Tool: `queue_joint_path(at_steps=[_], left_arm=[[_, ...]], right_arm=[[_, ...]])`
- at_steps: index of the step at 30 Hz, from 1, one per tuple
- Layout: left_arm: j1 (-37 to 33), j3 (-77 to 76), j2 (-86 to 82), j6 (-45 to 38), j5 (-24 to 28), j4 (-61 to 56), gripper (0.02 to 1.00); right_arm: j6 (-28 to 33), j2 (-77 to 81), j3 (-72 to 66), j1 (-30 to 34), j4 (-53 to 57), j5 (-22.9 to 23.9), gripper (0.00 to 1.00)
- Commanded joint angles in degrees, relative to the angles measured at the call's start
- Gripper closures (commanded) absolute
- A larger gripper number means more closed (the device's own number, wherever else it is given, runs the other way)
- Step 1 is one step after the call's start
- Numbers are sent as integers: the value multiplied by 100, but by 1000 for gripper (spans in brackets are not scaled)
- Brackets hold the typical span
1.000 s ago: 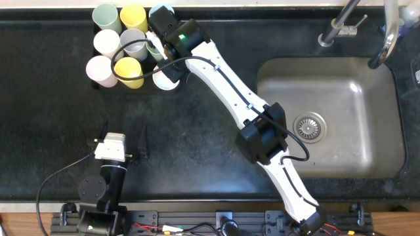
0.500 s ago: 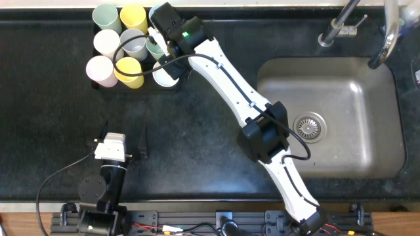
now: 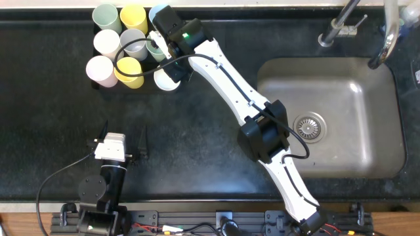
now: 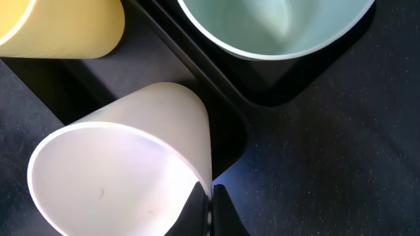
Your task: Store Cups
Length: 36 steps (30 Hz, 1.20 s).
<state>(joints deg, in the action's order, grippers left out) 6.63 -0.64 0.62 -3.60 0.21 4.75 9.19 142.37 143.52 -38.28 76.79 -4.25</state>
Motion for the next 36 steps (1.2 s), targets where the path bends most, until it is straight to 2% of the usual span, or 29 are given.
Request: queue_joint_path(at_steps=[1,2,5,6,10,16,24,28,32,36], left_arm=[[-31,20,-46,-109,-31,9,20],[-31,20,-46,-109,-31,9,20],[-31,20,-46,-109,-31,11,20],[-31,20,-46,-109,-31,9,20],[-31,20,-46,-109,-31,11,20],[-31,20,-46,-109,-28,9,20],[-31,20,-46,-109,-31,9,20],[-31,20,-46,-109,-31,9,20],[-31,20,-46,-109,-31,9,20],[-31,20,-46,-109,-28,9,20]], right_arm=[[-22,79,-55,7,-44,-61,527],[-22,79,-55,7,-59,-63,202],[-20,79,-55,7,-76,-61,20],[-20,79,-55,7,-90,-61,5],[-52,79,-17,11,-149,42,3],[-793,63,625,90,-201,1152,3],[-927,-662,1882,431,138,1233,5],[-927,-1508,1912,870,553,1519,5],[-1064,-2638,1161,1574,831,1764,5],[-1185,-4435,-1141,2103,741,1766,3]])
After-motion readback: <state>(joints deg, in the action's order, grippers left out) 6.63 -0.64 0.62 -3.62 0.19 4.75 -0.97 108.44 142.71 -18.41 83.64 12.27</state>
